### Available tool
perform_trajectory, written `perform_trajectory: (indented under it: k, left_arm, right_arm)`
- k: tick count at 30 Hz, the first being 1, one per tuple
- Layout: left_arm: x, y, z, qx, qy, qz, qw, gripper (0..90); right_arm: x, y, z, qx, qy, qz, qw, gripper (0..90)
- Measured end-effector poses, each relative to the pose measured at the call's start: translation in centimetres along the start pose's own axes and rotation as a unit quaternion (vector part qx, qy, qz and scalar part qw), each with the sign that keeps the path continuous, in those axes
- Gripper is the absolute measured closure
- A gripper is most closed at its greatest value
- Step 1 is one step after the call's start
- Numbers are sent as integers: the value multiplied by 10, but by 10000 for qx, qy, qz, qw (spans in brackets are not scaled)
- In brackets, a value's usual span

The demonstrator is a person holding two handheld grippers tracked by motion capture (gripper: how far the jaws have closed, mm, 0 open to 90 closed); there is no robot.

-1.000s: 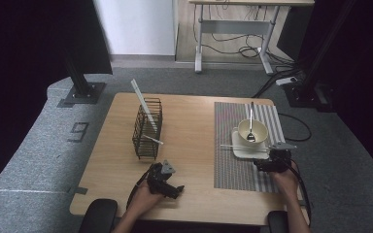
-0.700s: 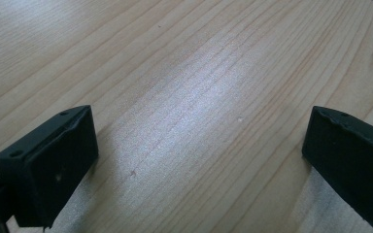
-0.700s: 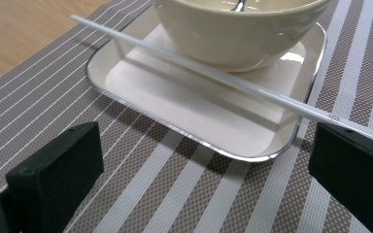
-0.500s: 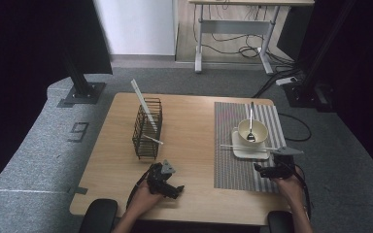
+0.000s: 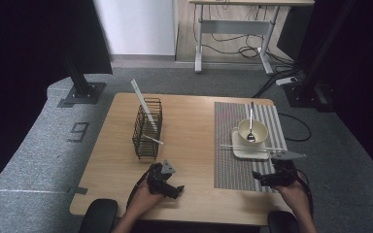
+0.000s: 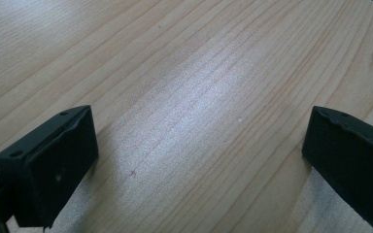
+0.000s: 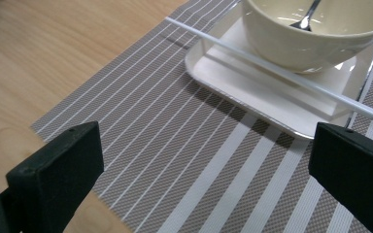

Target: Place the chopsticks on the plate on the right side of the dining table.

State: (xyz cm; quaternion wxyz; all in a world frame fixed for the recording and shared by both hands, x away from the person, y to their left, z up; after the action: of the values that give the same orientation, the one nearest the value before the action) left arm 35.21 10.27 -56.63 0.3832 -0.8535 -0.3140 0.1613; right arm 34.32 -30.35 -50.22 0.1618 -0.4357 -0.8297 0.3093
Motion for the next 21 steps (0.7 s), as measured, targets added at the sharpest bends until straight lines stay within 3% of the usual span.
perform_trajectory:
  k: [6, 18, 21]
  left_arm:
    - [0, 0, 0, 3, -1, -3, 10000, 0]
    - [-1, 0, 0, 6, -41, -26, 10000, 0]
    - [-1, 0, 0, 1, -46, -28, 10000, 0]
  right_arm:
    - [12, -7, -13, -46, -229, -102, 9997, 0]
    - [34, -3, -52, -195, -398, -715, 9965, 0]
    - [43, 0, -64, -177, -566, -773, 9952, 0]
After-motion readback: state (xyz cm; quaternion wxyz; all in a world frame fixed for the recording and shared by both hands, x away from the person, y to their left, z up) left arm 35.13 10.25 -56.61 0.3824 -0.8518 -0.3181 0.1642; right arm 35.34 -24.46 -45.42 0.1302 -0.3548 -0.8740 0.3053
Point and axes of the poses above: each handheld gripper's, and its own axes: y roughly forward along the jaws, z roughly out of its underside, x roughly to its left, the point moved 2 cm from there along y, roughly forward along the jaws, and after that the axes turned 3 degrees about -y, right-handed, at the moved point
